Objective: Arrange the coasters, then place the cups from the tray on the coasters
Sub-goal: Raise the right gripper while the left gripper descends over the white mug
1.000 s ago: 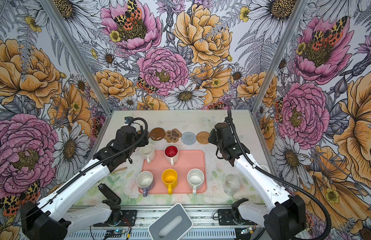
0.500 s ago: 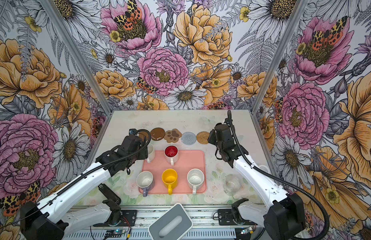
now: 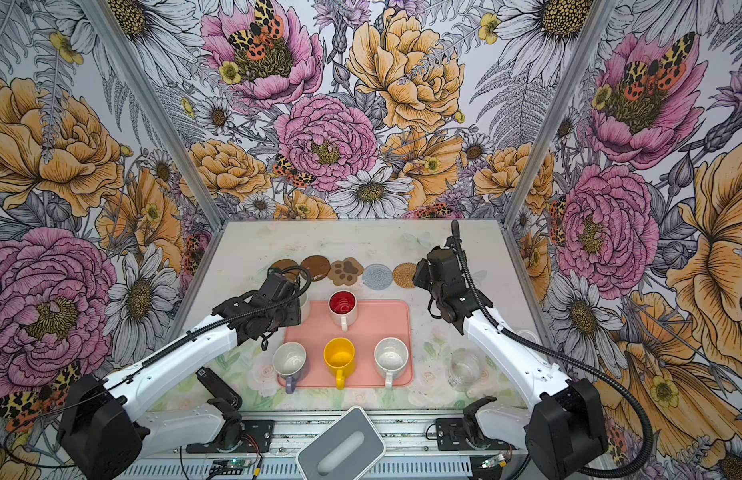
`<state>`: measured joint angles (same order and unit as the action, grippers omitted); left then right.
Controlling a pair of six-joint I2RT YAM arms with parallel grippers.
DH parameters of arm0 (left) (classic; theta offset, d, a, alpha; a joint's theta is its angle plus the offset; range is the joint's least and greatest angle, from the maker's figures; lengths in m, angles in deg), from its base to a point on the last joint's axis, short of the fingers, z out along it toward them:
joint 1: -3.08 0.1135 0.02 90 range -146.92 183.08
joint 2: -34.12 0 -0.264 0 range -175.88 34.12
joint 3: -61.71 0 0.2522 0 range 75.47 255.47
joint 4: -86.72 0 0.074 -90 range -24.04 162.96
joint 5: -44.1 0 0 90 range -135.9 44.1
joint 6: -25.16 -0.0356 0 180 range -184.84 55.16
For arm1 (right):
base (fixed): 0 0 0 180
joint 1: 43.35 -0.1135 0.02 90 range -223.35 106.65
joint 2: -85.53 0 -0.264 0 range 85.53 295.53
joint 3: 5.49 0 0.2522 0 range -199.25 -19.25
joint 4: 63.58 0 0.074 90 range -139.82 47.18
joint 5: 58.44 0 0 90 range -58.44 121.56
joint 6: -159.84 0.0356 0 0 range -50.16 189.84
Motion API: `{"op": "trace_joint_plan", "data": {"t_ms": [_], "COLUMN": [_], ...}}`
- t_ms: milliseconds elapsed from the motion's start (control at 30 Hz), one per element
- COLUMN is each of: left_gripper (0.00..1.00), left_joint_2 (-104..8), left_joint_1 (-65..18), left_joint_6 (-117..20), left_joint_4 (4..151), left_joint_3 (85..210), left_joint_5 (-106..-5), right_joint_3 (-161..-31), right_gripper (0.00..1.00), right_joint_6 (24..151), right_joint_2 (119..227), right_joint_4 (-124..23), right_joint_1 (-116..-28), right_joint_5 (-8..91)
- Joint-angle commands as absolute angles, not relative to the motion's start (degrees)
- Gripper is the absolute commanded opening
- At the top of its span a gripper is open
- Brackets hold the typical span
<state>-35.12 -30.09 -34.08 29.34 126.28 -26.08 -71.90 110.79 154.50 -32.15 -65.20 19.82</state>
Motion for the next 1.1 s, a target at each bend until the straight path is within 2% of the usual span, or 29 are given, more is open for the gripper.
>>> {"op": "trace_joint_plan", "data": {"t_ms": [0,467,1067], "left_gripper": [0.65,0.61,0.47], "left_joint_2": [-35.49,-39.25,-43.68], "left_joint_1": [-30.49,-30.36,-29.44], "left_joint_6": [-32.48,-32.34,-33.16], "left_joint_4": [30.96,33.43,36.70], "left_joint_3": [125.23,124.51,123.64], "left_joint_5": [-28.27,-29.85,-30.24], "right_joint_3": [-71.60,-71.73,-71.36], "right_gripper": [0.56,0.56,0.55], "right_joint_6": [110.53,110.52,110.59], "right_joint_2": [155.33,156.87,157.32], "right_joint_4": [-33.59,-34.26,-35.25], "right_joint_1": [-65.27,-65.10,-64.59], "right_joint_5": [20.17,20.62,22.30]}}
